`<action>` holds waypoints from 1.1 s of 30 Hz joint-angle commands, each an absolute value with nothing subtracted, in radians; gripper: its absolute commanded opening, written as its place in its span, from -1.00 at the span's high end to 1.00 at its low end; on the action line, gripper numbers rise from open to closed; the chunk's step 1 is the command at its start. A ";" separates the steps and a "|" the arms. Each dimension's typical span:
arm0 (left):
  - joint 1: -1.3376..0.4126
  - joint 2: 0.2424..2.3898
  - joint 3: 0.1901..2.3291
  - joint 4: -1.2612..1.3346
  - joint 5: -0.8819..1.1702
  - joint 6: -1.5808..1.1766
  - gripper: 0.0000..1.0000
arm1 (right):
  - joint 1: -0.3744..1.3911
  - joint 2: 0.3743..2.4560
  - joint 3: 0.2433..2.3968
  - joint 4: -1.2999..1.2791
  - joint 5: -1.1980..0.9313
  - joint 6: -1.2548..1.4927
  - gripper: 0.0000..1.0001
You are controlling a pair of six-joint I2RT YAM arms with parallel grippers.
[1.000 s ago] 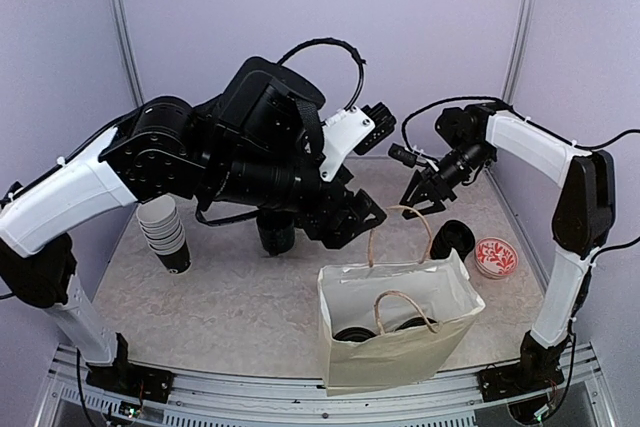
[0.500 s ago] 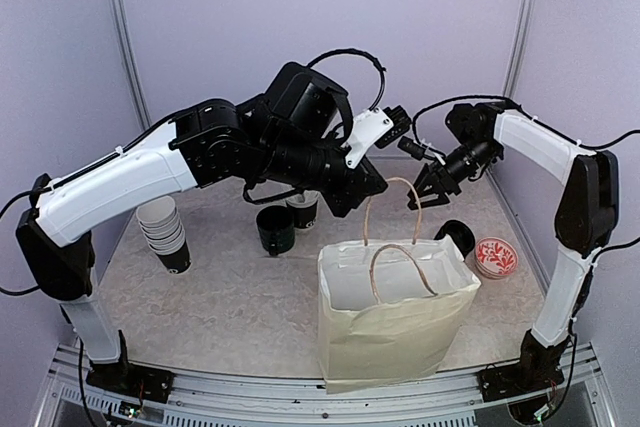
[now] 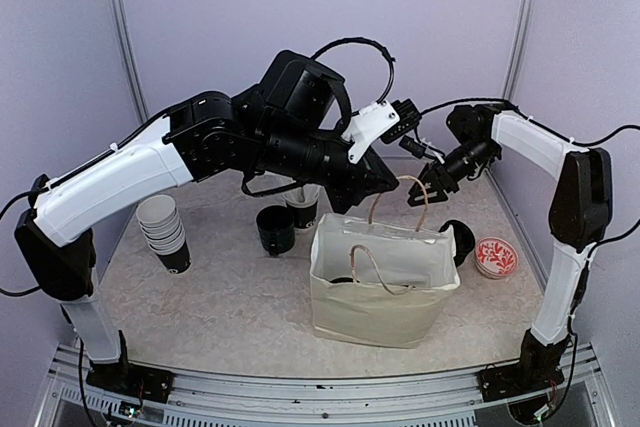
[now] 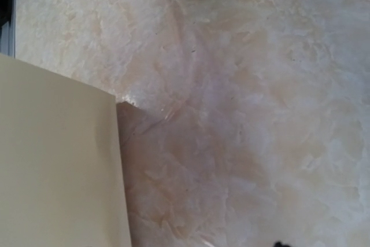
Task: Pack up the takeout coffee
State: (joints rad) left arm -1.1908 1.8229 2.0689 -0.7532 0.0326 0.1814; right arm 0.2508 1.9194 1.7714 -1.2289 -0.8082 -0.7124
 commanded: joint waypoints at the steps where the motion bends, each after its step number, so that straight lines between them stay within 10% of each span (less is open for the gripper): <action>1: -1.220 1.810 2.066 -0.792 0.133 0.191 1.00 | 0.244 1.936 1.804 -1.240 -0.839 -0.702 -0.28; 33: -1.373 1.625 1.776 -0.706 0.233 0.039 1.00 | 0.298 1.929 1.790 -1.267 -0.851 -0.715 -0.28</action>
State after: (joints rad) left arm -1.3407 1.6592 1.8053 -0.7444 0.2459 0.0910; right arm 0.2749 1.9263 1.7771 -1.2407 -0.8322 -0.7025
